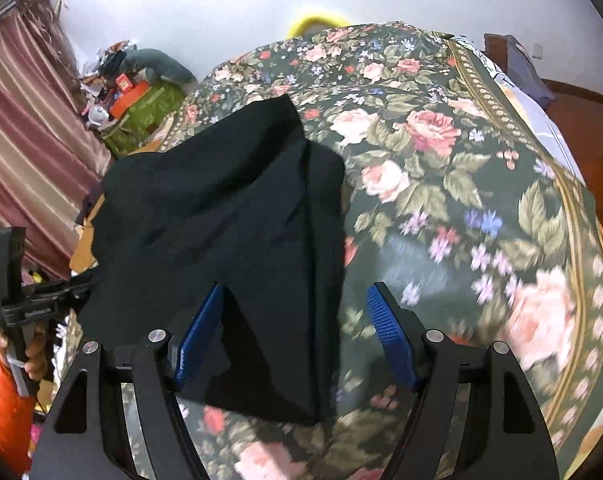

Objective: Fold small clothes

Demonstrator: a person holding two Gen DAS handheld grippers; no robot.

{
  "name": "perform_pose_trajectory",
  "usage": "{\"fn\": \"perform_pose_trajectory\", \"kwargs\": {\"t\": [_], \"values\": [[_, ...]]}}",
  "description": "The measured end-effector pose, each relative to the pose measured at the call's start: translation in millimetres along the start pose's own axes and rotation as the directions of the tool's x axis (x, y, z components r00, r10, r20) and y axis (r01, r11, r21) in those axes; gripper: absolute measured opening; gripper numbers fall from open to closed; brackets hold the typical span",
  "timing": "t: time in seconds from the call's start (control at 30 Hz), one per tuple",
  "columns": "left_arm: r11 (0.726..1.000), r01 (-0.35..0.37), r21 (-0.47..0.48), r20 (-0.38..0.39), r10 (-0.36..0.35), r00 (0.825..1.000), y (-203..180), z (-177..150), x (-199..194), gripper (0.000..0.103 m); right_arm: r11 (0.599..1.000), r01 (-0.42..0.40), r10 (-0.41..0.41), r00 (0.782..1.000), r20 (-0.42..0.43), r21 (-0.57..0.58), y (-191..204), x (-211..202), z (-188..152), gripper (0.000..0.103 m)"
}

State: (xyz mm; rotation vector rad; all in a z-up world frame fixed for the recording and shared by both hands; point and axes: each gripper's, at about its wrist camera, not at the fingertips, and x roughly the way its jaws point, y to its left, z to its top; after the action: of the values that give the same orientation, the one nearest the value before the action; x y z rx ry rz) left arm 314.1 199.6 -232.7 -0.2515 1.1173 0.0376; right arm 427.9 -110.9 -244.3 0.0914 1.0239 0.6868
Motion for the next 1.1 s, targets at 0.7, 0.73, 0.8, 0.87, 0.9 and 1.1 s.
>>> {"fn": "perform_pose_trajectory", "kwargs": {"t": [0.7, 0.73, 0.8, 0.87, 0.9, 1.1], "values": [[0.984, 0.138, -0.111, 0.101, -0.127, 0.987, 2, 41, 17, 0.018, 0.993, -0.062, 0.069, 0.995, 0.070, -0.103, 29, 9, 15, 0.013], [0.982, 0.151, -0.113, 0.112, -0.138, 0.984, 4, 41, 10, 0.016, 0.992, -0.063, 0.071, 0.994, 0.078, -0.108, 31, 6, 16, 0.012], [0.980, 0.168, -0.110, 0.147, -0.151, 0.978, 2, 39, -10, 0.014, 0.990, -0.071, 0.083, 0.992, 0.099, -0.121, 36, -8, 14, 0.011], [0.980, 0.171, -0.101, 0.175, -0.152, 0.973, -1, 37, -28, 0.013, 0.988, -0.082, 0.096, 0.989, 0.110, -0.131, 43, -22, 13, 0.011], [0.980, 0.175, -0.095, 0.193, -0.154, 0.969, -4, 34, -43, 0.013, 0.987, -0.087, 0.103, 0.988, 0.115, -0.138, 46, -28, 12, 0.011], [0.987, 0.155, -0.046, 0.271, -0.137, 0.953, -16, 11, -113, 0.011, 0.978, -0.107, 0.139, 0.974, 0.177, -0.179, 76, -86, 1, 0.011]]}}
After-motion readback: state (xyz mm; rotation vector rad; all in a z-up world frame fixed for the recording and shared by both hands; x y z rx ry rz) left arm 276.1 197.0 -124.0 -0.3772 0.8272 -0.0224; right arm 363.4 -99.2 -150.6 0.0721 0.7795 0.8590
